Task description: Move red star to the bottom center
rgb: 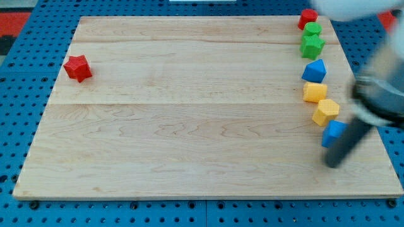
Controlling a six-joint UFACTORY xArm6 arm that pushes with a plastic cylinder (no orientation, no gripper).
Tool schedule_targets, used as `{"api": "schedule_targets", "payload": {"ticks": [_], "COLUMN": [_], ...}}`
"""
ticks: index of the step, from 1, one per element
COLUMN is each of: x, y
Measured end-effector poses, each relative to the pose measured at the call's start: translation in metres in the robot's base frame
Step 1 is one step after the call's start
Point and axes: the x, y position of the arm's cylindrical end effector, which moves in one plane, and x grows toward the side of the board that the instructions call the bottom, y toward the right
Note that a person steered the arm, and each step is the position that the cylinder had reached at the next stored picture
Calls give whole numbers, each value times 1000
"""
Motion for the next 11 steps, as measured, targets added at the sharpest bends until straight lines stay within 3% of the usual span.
{"api": "schedule_targets", "payload": {"ticks": [1, 3, 4, 5, 7, 11], "x": [-60, -246, -299, -289, -175, -12], "y": [-114, -195, -324, -421, -412, -160]}}
